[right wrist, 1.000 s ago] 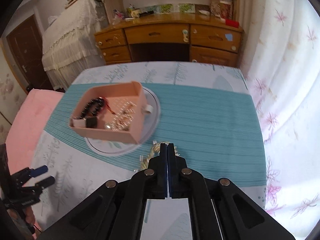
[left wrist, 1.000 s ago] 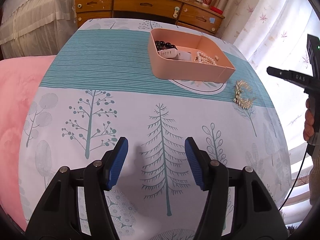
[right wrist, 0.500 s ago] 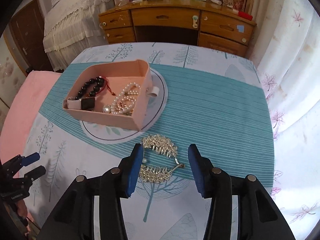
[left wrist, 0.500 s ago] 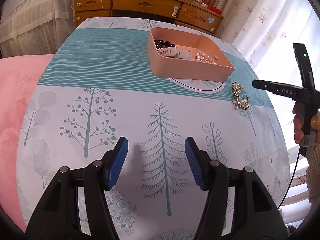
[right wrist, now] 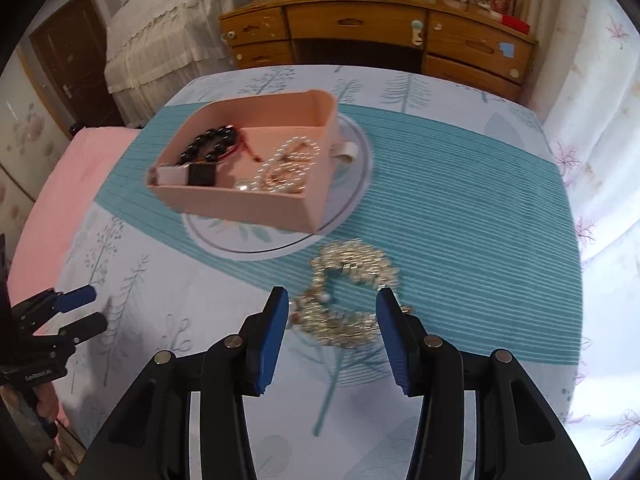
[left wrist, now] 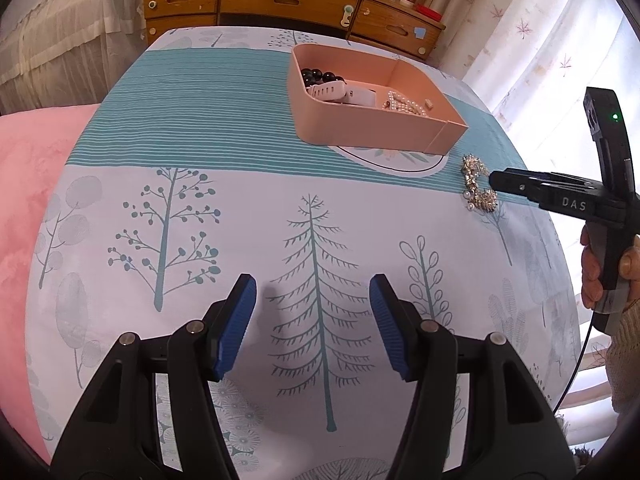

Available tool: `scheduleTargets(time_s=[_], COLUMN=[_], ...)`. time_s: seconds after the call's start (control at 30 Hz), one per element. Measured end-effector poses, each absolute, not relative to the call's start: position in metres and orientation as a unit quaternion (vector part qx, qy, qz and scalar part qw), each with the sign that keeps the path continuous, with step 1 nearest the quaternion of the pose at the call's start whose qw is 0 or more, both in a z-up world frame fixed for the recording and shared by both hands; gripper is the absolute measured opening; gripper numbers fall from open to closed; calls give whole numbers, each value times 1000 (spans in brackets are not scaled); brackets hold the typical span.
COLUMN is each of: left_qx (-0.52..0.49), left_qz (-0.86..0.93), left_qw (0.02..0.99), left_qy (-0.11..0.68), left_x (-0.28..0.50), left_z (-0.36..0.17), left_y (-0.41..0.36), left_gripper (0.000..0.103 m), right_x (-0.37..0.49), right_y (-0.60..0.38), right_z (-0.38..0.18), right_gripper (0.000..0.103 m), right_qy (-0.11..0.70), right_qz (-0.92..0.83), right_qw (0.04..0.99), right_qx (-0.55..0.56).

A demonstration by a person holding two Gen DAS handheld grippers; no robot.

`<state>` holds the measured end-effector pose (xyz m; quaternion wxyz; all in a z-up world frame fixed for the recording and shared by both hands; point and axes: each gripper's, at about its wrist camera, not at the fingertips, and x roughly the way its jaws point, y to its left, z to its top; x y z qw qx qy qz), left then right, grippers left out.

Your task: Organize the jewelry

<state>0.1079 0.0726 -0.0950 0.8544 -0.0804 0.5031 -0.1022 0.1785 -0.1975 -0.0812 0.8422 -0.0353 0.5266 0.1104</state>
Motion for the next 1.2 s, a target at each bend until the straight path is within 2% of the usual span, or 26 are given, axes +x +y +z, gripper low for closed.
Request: scheduleTargets(time_s=[0.17,0.4,0.53,0.57,0.6,0.8,0.83,1.03,1.2], left_qx=[-81,-90,-93,-93,-94,-96,-96,-94,-96], left_qz=[-104,-104,-104,-104,-104,-105,-105,-109,-110], left_qw=[854,853,853,853,853,854,854,856,856], left_qy=[503,503,503,503,503,501,501,497,496], left_x=[106,106,106,105,105,104,104,103,102], left_z=[-95,-97,-98,-98,-98,-97,-96,-94,-93], left_y=[73,78,79,80,80,80,80,78,79], left_gripper=[56,56,56,56,56,56,56,56,56], right_x=[183,201,207,208,209,204,203,197,198], right_y=[-182,-177,-174,-173,-172,-170,-171,-176,-171], right_z=[-92,-110,-117,-119,-120,-111,-105,-69,-68], right_gripper=[43,31,27,25,19,17,0,0,0], right_qy=[531,543,546,546,546,527,522,496,514], right_qz=[109,94,84,80,75,67,64,73,75], right_qw=[839,834,832,832,832,844,848,864,852], right_qx=[-38,-40,-49,-55,-64,-72,-66,-42,-56])
